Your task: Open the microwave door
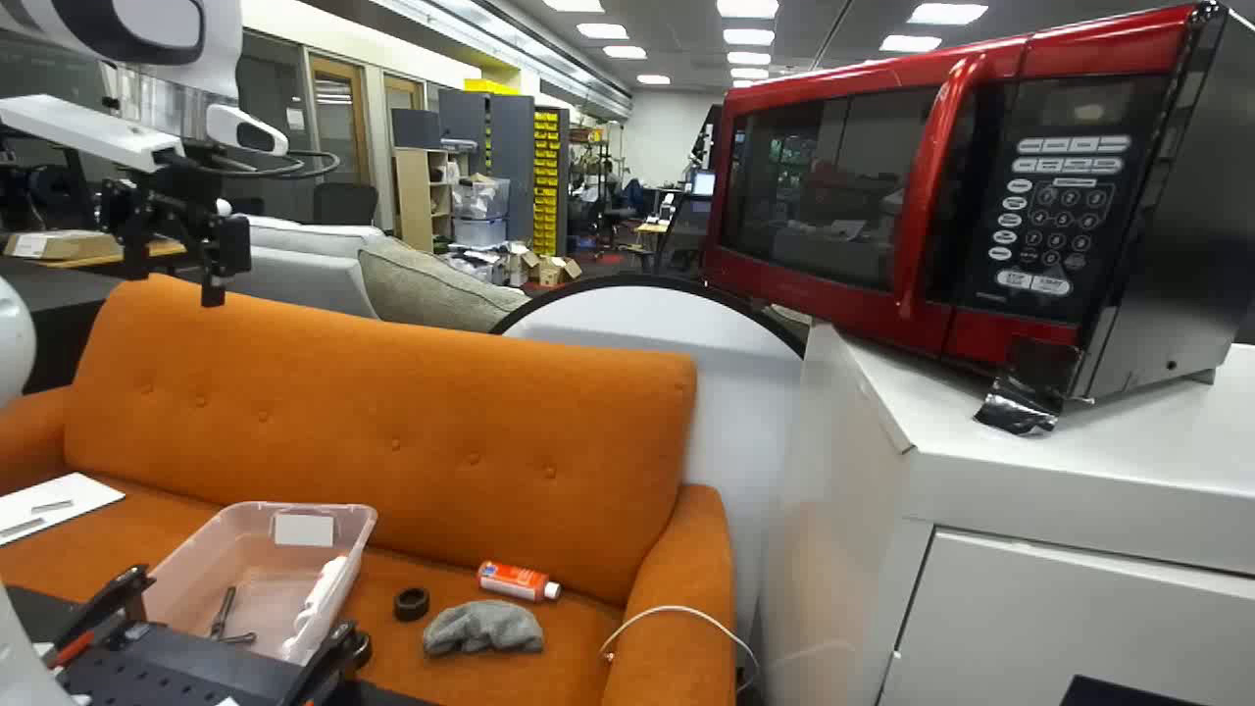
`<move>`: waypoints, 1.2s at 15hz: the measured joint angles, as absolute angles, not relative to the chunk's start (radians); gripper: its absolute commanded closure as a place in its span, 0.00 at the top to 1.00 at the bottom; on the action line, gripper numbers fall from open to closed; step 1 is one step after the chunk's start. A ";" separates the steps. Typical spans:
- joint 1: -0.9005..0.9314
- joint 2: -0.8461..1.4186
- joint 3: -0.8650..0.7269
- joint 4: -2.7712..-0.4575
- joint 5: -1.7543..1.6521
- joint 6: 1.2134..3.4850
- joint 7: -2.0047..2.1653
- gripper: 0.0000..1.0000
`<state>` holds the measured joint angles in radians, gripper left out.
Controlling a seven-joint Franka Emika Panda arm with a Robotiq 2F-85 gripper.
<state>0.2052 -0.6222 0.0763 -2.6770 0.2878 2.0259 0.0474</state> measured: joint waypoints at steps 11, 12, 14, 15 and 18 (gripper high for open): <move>0.205 -0.622 0.076 -2.677 0.288 2.026 0.047 1.00; 0.204 -0.622 0.076 -2.677 0.288 2.026 0.047 1.00; 0.195 -0.623 0.077 -2.677 0.283 2.042 0.064 1.00; 0.186 -0.625 0.077 -2.678 0.282 2.064 0.077 1.00; 0.138 -0.651 0.076 -2.691 0.276 2.172 0.126 1.00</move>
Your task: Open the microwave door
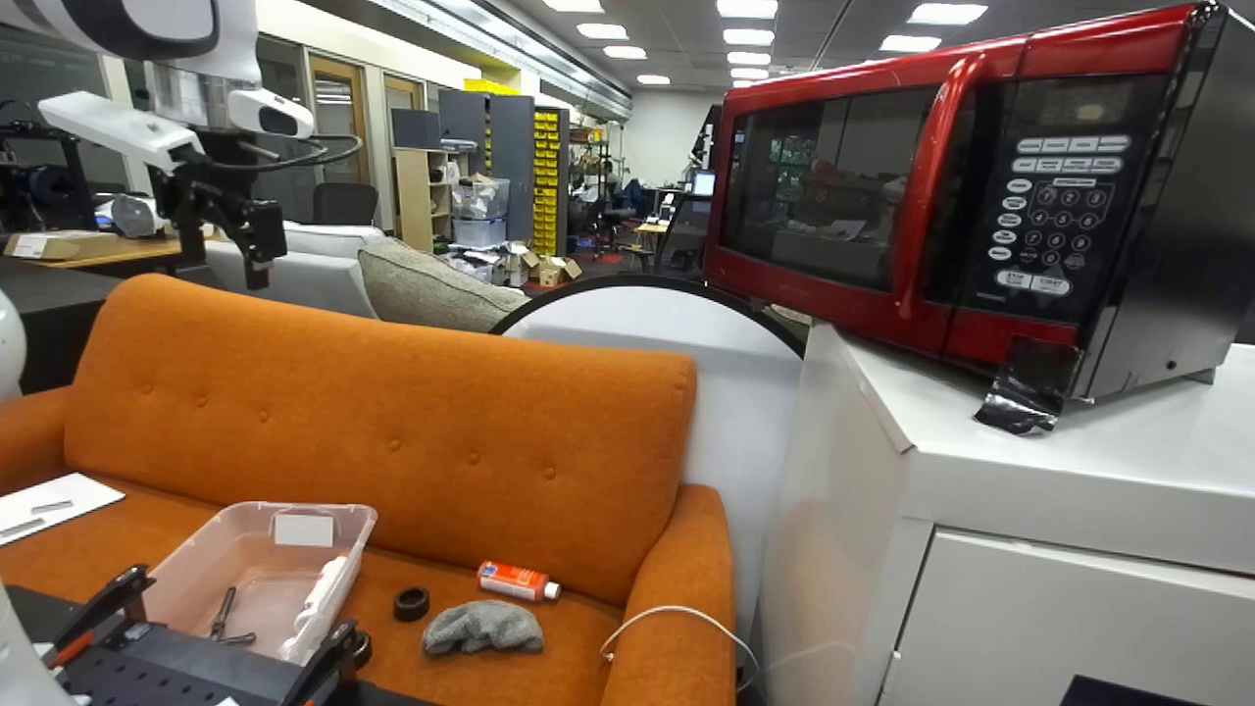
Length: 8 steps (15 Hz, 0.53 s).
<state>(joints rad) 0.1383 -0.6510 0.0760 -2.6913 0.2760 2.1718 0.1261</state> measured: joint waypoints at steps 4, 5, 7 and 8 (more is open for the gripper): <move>0.023 -0.727 0.073 -2.735 0.177 2.278 0.190 1.00; -0.014 -0.751 0.073 -2.746 0.135 2.288 0.208 1.00; -0.098 -0.804 0.073 -2.764 0.042 2.291 0.240 1.00; -0.139 -0.831 0.073 -2.769 0.000 2.292 0.255 1.00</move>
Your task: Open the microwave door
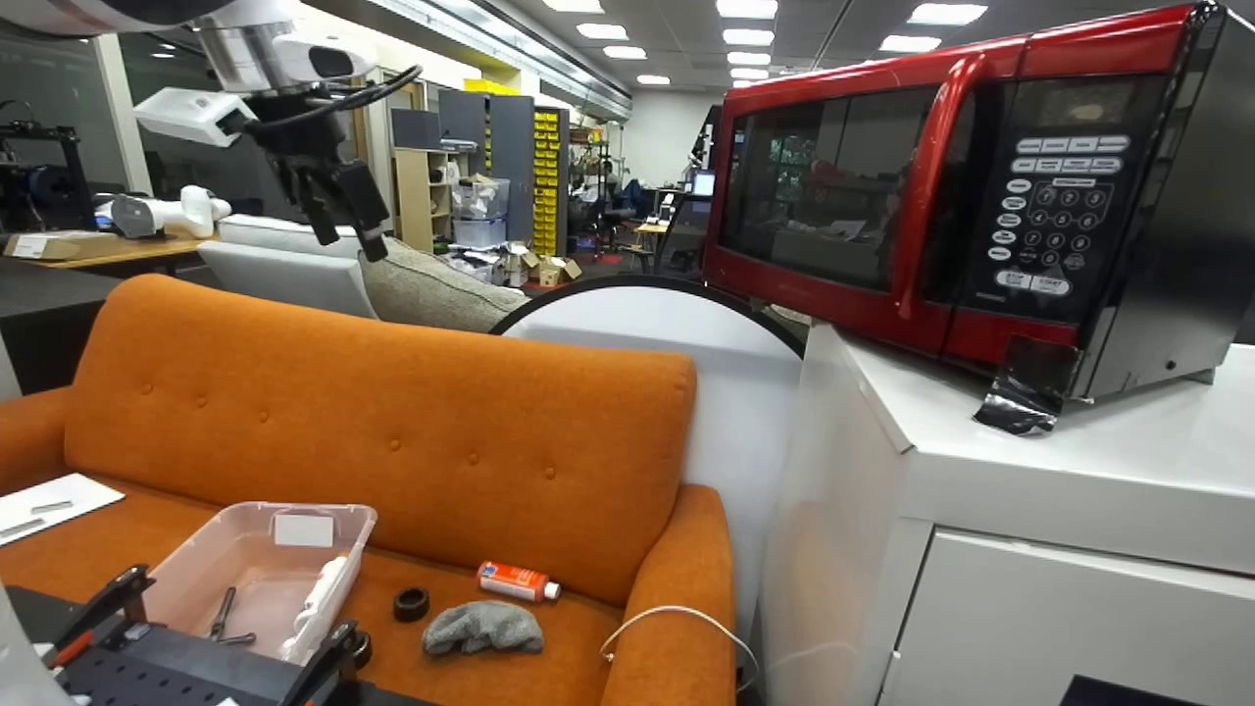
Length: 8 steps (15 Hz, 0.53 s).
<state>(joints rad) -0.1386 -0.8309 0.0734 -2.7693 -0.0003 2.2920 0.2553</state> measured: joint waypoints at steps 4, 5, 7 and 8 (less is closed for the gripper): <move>-0.134 -0.841 0.074 -2.774 -0.006 2.289 0.257 1.00; -0.134 -0.839 0.074 -2.774 -0.006 2.289 0.257 1.00; -0.134 -0.837 0.074 -2.774 -0.006 2.289 0.257 1.00; -0.134 -0.837 0.074 -2.774 -0.006 2.289 0.257 1.00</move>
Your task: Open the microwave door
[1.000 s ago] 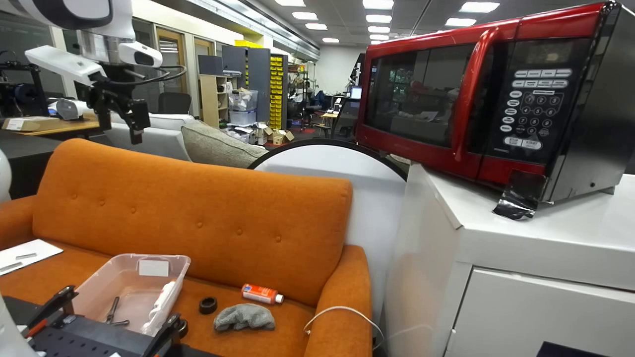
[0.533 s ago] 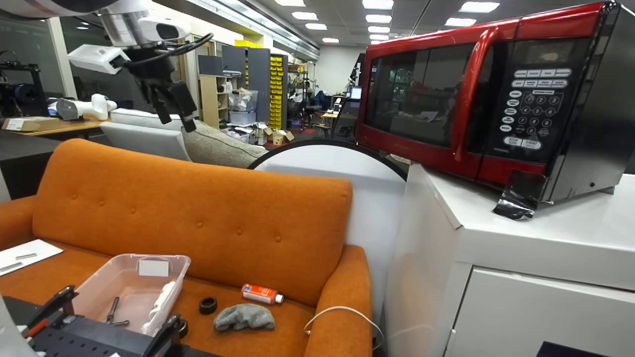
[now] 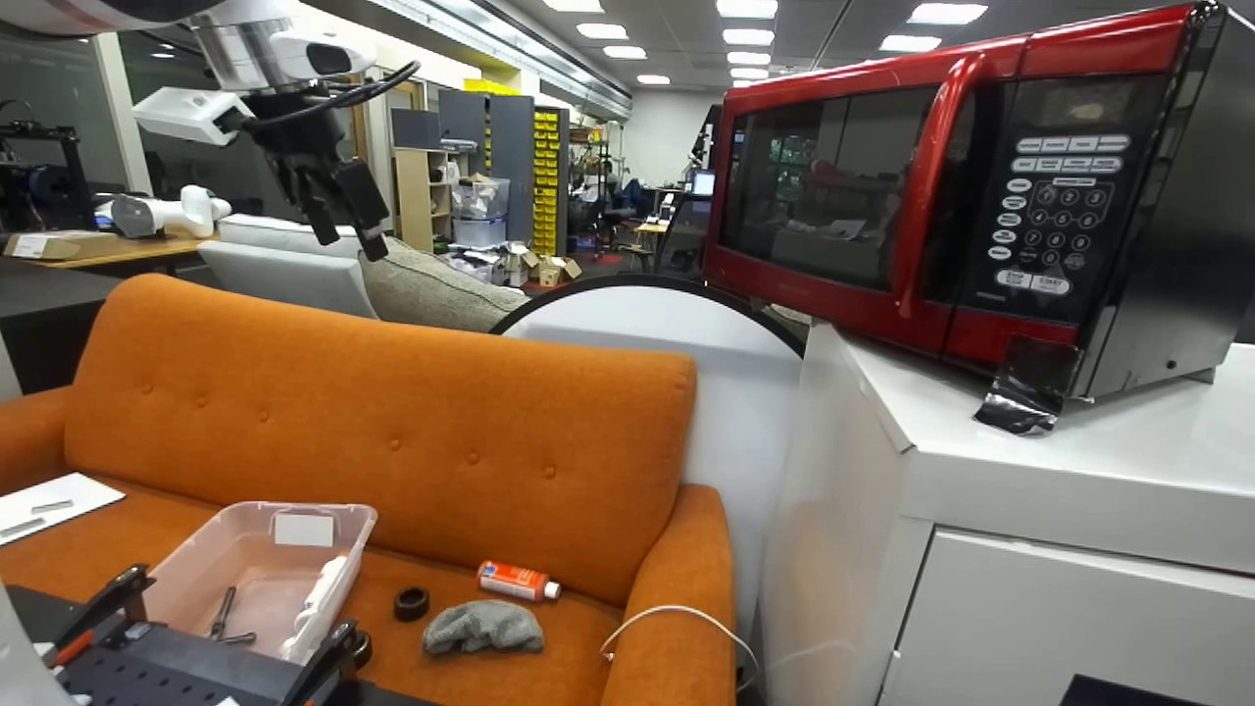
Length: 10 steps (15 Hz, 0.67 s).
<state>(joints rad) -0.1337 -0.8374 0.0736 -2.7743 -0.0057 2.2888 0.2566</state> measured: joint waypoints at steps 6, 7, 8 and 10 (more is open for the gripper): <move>-0.210 -0.834 0.076 -2.774 -0.101 2.393 0.307 1.00; -0.254 -0.831 0.075 -2.774 -0.138 2.441 0.321 1.00; -0.300 -0.827 0.074 -2.774 -0.168 2.485 0.334 1.00; -0.399 -0.818 0.075 -2.774 -0.222 2.570 0.366 1.00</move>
